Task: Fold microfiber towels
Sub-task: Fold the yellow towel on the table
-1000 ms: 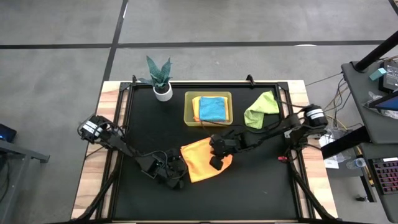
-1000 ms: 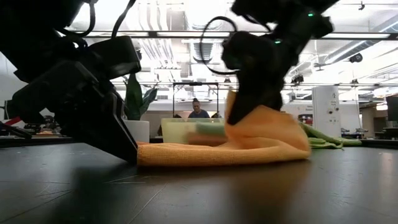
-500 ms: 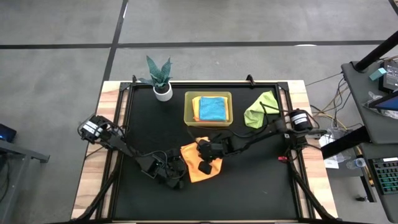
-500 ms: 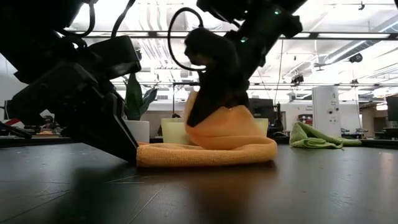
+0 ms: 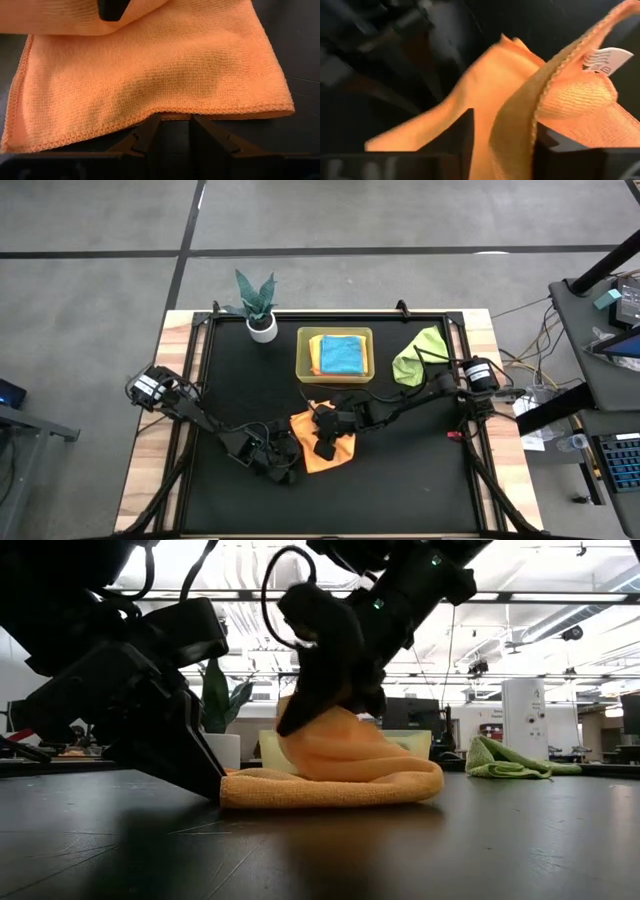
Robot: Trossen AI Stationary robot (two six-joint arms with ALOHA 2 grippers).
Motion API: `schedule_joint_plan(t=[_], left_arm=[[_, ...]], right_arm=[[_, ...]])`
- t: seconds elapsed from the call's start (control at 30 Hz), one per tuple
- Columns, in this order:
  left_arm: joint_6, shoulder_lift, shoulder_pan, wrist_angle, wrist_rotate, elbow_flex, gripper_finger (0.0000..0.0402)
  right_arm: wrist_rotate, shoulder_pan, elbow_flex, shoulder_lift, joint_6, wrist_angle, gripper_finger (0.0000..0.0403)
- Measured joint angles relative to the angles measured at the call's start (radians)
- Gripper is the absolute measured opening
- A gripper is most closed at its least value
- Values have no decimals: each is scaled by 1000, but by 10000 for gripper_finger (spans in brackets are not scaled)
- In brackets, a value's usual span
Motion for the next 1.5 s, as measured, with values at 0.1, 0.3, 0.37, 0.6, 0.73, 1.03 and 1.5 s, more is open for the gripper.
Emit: schedule_joint_plan(t=[0.1, 0.3, 0.37, 0.6, 0.73, 1.03, 1.5], left_arm=[[0, 0, 0, 0, -1, 0, 93], [0, 0, 1, 1, -1, 0, 93], [0, 0, 1, 1, -1, 0, 92], [0, 0, 1, 1, -1, 0, 93], [0, 0, 1, 1, -2, 0, 93], [-3, 0, 1, 1, -5, 2, 93], [-3, 0, 1, 1, -7, 2, 93]], right_arm=[[1, 10, -1, 0, -14, 46, 144], [-1, 17, -1, 0, -33, 65, 202], [-1, 18, -2, 0, -35, 64, 213], [-27, 25, 9, -6, -109, 51, 228], [-2, 35, 54, -5, -87, 42, 225], [3, 36, 115, 131, -64, -54, 219], [7, 52, 121, 21, -146, -122, 219]])
